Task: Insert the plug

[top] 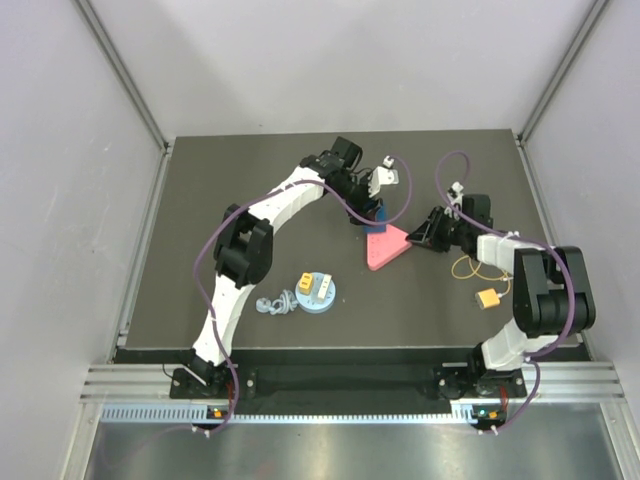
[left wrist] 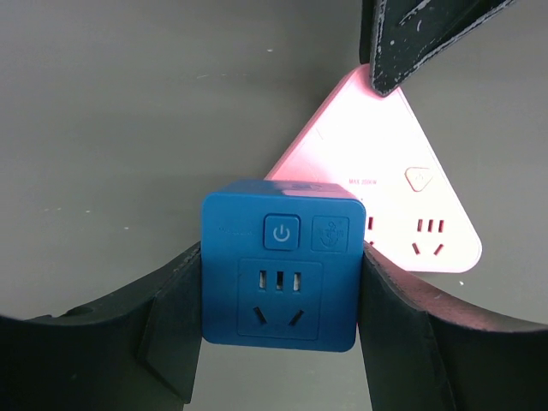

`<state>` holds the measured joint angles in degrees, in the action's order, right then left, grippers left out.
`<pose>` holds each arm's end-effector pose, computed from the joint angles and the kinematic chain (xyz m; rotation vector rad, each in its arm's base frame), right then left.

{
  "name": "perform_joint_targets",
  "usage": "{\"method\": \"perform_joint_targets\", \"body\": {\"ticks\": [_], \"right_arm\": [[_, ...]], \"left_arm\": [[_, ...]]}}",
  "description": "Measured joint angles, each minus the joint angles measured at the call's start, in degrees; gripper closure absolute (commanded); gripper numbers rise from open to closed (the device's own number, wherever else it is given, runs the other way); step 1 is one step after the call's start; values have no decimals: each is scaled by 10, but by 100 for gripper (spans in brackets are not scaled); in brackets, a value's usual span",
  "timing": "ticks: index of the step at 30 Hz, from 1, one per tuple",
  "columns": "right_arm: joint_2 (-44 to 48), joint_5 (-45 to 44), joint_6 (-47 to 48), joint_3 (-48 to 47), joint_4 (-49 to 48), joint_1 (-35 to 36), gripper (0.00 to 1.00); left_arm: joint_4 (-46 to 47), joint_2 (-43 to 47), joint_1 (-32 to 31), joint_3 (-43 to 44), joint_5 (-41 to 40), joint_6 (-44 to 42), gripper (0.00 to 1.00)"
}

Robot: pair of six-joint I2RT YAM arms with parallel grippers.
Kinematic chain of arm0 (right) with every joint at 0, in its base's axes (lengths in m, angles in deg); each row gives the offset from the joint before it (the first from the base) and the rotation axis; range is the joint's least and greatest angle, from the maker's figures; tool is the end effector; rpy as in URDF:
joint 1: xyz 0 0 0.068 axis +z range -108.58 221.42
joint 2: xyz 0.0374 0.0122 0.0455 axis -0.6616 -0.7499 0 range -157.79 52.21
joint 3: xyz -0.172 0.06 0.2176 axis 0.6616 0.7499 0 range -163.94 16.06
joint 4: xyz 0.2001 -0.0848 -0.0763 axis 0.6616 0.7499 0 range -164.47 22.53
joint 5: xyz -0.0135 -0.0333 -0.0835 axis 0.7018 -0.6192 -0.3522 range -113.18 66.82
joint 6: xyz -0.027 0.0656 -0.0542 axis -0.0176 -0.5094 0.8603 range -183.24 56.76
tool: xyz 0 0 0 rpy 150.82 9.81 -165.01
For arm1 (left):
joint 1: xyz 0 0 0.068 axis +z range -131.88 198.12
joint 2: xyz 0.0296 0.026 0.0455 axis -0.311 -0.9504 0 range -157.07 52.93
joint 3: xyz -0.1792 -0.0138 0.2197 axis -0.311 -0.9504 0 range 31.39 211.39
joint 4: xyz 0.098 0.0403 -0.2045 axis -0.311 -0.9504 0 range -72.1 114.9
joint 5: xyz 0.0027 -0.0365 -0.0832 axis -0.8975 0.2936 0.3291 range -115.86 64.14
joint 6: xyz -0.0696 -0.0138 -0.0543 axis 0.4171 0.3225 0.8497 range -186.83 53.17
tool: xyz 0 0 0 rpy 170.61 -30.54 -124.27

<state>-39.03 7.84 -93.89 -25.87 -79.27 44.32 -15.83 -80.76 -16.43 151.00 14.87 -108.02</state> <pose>0.3083 0.0567 0.1679 0.3014 2.3731 0.9188 0.3884 -0.3305 0.2096 1.6747 1.6992 -0.8346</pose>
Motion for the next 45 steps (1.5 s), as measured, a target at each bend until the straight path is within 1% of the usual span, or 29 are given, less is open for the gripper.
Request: {"method": "perform_joint_targets", "body": {"ticks": [11, 16, 18, 24, 32, 39, 45], "right_arm": [[-24, 3, 15, -26, -3, 18, 80], [-24, 3, 18, -28, -2, 19, 82], [-24, 3, 20, -28, -2, 19, 84], [-26, 7, 21, -29, -4, 19, 84], [-30, 12, 21, -32, -4, 22, 85], [-31, 14, 22, -35, -1, 23, 86], [-31, 16, 22, -35, -1, 23, 88]], "left_arm": [[-2, 0, 0, 2, -16, -10, 100], [23, 10, 1, -24, -9, -12, 100], [39, 16, 3, -39, -2, -12, 100], [73, 20, 19, -66, 41, -8, 100], [81, 19, 35, -76, 78, -7, 100], [81, 16, 40, -78, 92, -8, 100], [108, 22, 46, -104, 110, -11, 100]]}}
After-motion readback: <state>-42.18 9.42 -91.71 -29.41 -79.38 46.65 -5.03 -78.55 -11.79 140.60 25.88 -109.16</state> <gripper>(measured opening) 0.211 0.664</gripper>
